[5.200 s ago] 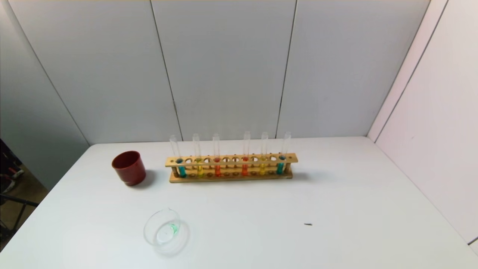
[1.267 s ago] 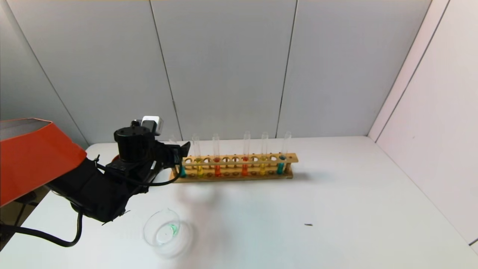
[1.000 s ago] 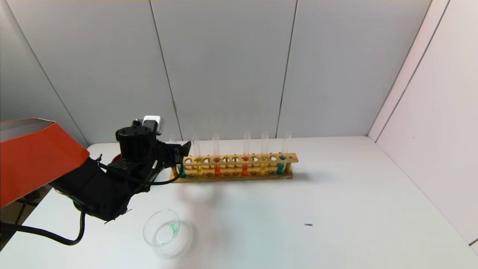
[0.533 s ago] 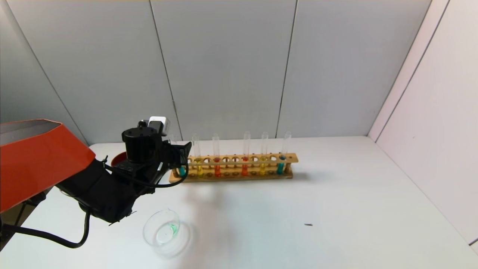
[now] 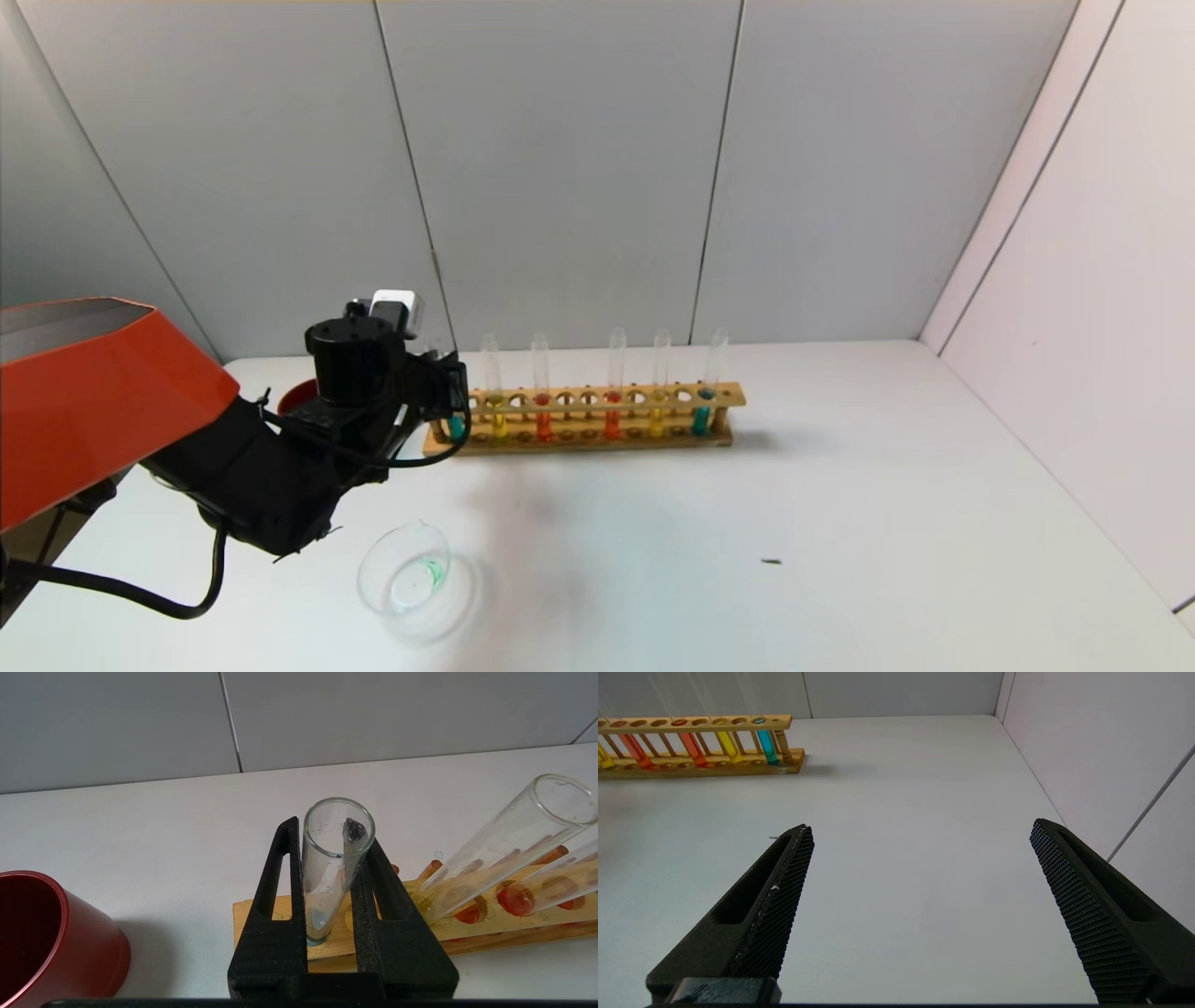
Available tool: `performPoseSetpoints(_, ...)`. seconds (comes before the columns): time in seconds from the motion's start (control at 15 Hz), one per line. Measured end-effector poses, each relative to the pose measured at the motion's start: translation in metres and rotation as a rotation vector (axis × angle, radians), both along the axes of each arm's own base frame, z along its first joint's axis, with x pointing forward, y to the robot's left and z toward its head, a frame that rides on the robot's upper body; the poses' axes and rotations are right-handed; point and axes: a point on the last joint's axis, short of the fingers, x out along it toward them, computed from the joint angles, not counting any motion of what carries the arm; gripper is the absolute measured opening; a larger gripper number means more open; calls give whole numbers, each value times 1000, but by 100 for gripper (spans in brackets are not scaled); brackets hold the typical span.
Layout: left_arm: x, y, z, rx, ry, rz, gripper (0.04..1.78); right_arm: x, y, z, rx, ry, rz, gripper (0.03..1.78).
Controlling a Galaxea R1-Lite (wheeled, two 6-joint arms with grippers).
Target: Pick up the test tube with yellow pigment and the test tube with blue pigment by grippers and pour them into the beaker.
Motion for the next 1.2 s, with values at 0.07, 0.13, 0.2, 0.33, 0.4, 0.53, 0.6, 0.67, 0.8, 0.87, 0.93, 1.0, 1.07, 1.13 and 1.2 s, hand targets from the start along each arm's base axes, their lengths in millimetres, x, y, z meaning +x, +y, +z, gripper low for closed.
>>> performPoseSetpoints(0.07,0,0,0,0,0,0,32,0,0,0,0,0,0,170)
performPoseSetpoints(0.13,0,0,0,-1,0,0,32,0,0,0,0,0,0,170)
performPoseSetpoints(0.2,0,0,0,0,0,0,32,0,0,0,0,0,0,170)
performPoseSetpoints(0.33,0,0,2,-2,-4,0,32,0,0,0,0,0,0,170)
performPoseSetpoints(0.4,0,0,3,-1,-5,0,32,0,0,0,0,0,0,170)
performPoseSetpoints(0.53,1,1,7,-4,-14,2,32,0,0,0,0,0,1,170)
performPoseSetpoints(0.6,0,1,9,-5,-18,3,32,0,0,0,0,0,0,170)
performPoseSetpoints(0.67,-1,1,12,-4,-17,3,32,0,0,0,0,0,0,170)
performPoseSetpoints(0.8,-3,2,18,-1,-11,2,32,0,0,0,0,0,0,170)
performPoseSetpoints(0.87,-4,3,22,0,-8,2,32,0,0,0,0,0,0,170)
performPoseSetpoints(0.93,-6,3,27,0,-8,3,32,0,0,0,0,0,0,170)
performPoseSetpoints(1.0,-7,4,34,-2,-12,3,32,0,0,0,0,0,0,170)
performPoseSetpoints(1.07,-9,4,40,-2,-11,3,32,0,0,0,0,0,0,170)
performPoseSetpoints(1.13,-10,5,45,-3,-13,4,32,0,0,0,0,0,0,170)
performPoseSetpoints(1.2,-10,5,50,-5,-17,5,32,0,0,0,0,0,0,170)
